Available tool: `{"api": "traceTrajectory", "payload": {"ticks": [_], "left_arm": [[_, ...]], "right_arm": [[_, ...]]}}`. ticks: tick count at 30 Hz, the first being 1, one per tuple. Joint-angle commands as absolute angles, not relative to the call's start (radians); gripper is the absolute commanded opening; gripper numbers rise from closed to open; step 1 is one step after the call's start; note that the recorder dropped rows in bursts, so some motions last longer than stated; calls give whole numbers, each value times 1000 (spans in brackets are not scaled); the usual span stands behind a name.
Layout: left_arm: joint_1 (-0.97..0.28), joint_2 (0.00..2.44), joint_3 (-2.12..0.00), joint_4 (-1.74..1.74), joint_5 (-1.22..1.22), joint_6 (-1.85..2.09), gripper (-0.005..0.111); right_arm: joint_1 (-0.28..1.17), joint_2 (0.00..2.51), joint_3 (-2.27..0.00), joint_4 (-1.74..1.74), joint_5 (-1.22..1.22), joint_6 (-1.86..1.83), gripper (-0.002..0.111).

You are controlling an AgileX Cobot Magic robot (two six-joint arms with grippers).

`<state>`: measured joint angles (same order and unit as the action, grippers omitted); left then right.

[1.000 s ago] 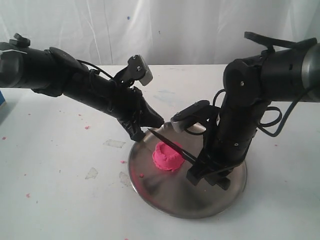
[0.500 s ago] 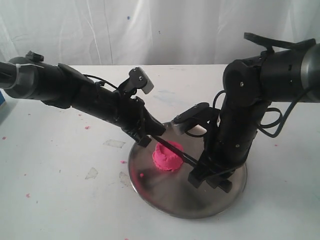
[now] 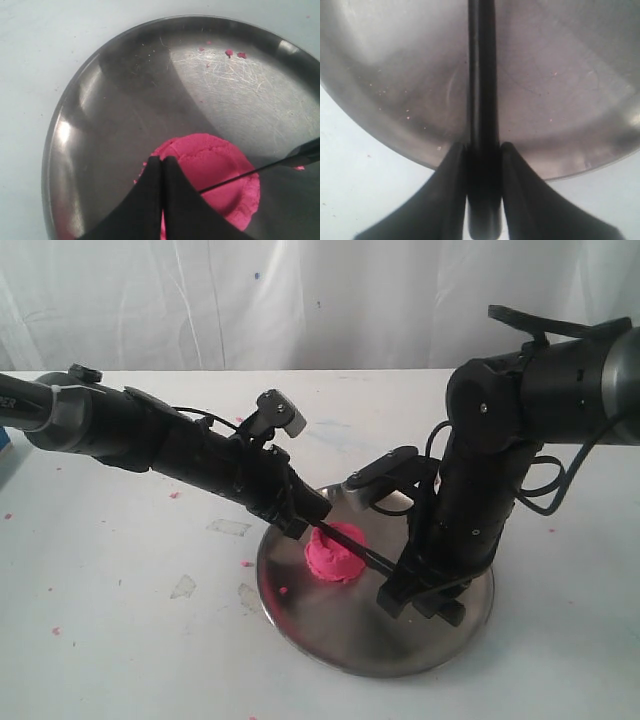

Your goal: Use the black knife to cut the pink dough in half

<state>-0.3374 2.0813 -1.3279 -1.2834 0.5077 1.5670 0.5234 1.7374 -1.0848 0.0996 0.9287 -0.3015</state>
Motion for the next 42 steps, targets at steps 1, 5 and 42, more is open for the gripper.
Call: {"api": "traceTrajectory", "payload": {"ticks": [1, 5, 42], "left_arm": [[-339, 2088, -1320, -1271, 517, 1571, 0], [-339, 2088, -1320, -1271, 515, 1571, 0], [-339, 2118, -1320, -1262, 486, 1571, 0]], "right_arm": [[527, 1738, -1080, 104, 915, -313, 0], [527, 1738, -1080, 104, 909, -311, 0], [527, 1801, -1055, 86, 832, -311, 0]]}}
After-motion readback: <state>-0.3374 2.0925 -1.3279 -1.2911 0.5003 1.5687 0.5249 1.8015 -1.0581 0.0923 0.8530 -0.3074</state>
